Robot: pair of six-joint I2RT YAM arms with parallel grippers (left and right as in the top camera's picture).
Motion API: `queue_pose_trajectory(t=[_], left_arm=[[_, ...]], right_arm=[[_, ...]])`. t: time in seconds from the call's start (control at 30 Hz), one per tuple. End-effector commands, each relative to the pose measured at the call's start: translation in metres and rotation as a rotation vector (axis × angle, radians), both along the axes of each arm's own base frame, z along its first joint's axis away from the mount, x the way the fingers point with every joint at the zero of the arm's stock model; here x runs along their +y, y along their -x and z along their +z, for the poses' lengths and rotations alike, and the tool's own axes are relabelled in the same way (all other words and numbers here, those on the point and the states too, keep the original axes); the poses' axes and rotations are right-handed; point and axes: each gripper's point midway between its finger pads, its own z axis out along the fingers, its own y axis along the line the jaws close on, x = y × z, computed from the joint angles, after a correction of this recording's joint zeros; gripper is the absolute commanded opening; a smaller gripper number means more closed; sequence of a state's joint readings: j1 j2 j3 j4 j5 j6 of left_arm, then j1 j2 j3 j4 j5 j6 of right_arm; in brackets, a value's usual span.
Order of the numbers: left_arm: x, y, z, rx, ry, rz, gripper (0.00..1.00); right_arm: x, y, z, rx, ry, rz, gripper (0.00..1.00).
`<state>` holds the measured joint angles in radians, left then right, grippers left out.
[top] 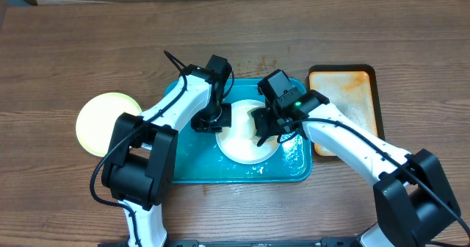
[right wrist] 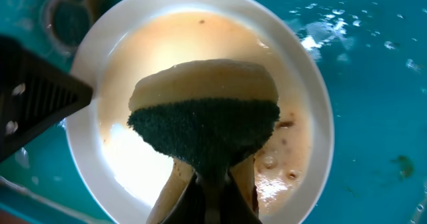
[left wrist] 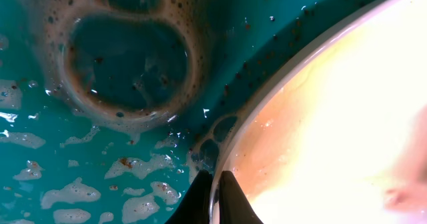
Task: Clean dirty plates on tray and stack at the side
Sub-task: 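Scrub the white plate with the sponge in the right gripper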
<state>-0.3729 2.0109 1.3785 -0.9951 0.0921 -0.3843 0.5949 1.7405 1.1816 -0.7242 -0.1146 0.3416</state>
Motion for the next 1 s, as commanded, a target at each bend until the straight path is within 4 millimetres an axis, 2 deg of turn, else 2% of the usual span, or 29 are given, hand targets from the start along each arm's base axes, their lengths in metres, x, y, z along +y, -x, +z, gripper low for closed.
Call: queue_pose_trajectory(t=[0.0, 0.23, 0.57, 0.8, 0.87, 0.97], left_arm=[[0.009, -0.002, -0.006, -0.002, -0.041, -0.008, 0.04], [0.009, -0.002, -0.006, -0.002, -0.04, -0.007, 0.04], [0.008, -0.002, -0.006, -0.002, -0.04, -0.007, 0.04], [0.007, -0.001, -0.006, 0.002, -0.029, -0.007, 0.04], [0.006, -0.001, -0.006, 0.004, -0.023, -0.006, 0.04], [0.006, -0.001, -0.006, 0.004, -0.023, -0.006, 0.04]], right_arm=[[0.013, 0.006, 0.006, -0.03, -0.017, 0.11, 0.04], [0.022, 0.014, 0.002, -0.031, -0.018, 0.139, 0.04], [0.023, 0.025, -0.027, -0.04, -0.045, 0.156, 0.04], [0.025, 0.02, -0.052, -0.057, -0.049, 0.154, 0.04], [0.02, 0.016, -0.061, -0.062, -0.015, 0.127, 0.04], [0.004, -0.001, -0.063, -0.103, 0.04, -0.002, 0.04]])
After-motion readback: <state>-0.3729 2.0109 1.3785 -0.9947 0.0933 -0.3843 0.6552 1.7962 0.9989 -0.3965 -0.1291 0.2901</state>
